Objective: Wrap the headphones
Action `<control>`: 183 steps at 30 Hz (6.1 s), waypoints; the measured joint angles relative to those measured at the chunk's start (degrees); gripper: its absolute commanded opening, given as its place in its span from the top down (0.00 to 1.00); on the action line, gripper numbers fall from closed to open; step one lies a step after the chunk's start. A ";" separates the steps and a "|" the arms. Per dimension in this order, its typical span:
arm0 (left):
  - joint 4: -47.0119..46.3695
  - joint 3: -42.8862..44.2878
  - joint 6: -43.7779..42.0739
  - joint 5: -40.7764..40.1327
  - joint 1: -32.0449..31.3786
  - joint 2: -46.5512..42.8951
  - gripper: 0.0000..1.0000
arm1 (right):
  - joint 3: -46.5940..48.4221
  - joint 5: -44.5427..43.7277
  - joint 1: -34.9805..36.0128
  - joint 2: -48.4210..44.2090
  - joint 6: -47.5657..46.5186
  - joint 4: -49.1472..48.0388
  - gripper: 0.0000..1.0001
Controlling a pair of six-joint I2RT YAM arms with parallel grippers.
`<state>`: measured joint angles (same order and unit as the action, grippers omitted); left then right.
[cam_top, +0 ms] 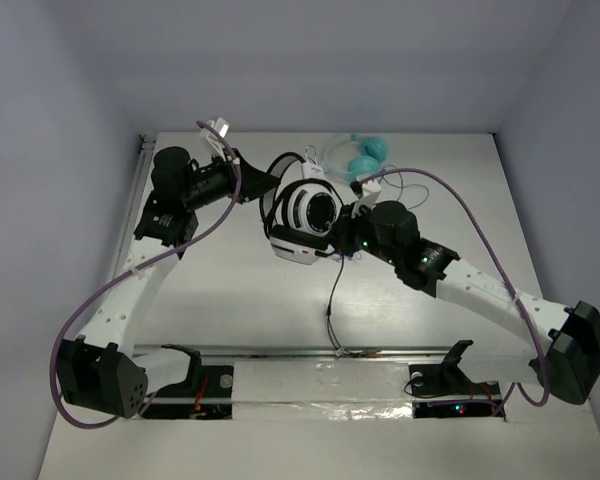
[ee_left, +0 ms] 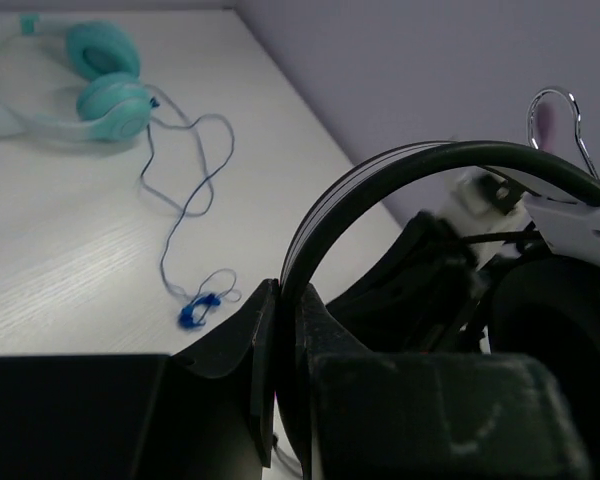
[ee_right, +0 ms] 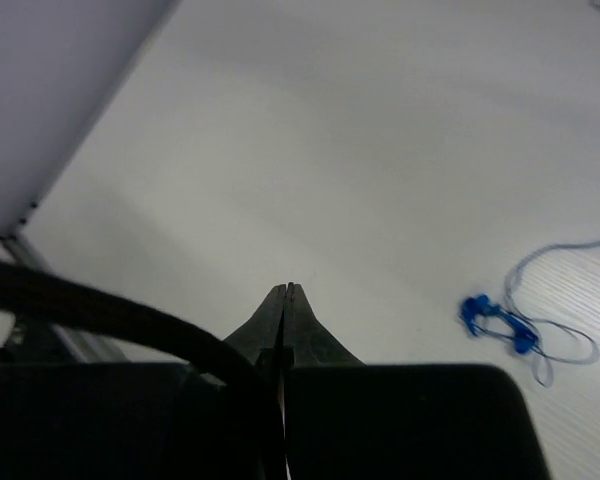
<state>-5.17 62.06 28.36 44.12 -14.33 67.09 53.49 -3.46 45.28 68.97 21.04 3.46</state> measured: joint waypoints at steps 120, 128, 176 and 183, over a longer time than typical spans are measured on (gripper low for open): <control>8.48 -13.29 -9.70 -50.23 -26.88 3.08 1.00 | 11.06 -32.54 4.15 -3.08 -9.73 17.86 1.00; 7.34 -11.34 -9.51 -33.68 -13.29 -3.10 1.00 | 3.93 -32.50 2.27 -6.03 -4.02 16.59 1.00; -20.59 -13.70 26.23 -45.44 -9.70 12.31 1.00 | -22.27 10.08 -0.26 30.97 52.85 -80.43 1.00; -18.38 -14.08 22.38 -51.89 -10.36 11.98 1.00 | -24.44 10.14 -0.26 32.13 61.46 -81.24 0.96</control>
<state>-23.55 47.99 50.74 -7.77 -24.69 79.07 29.06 6.68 45.01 101.10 82.50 -77.78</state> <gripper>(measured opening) 0.091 0.050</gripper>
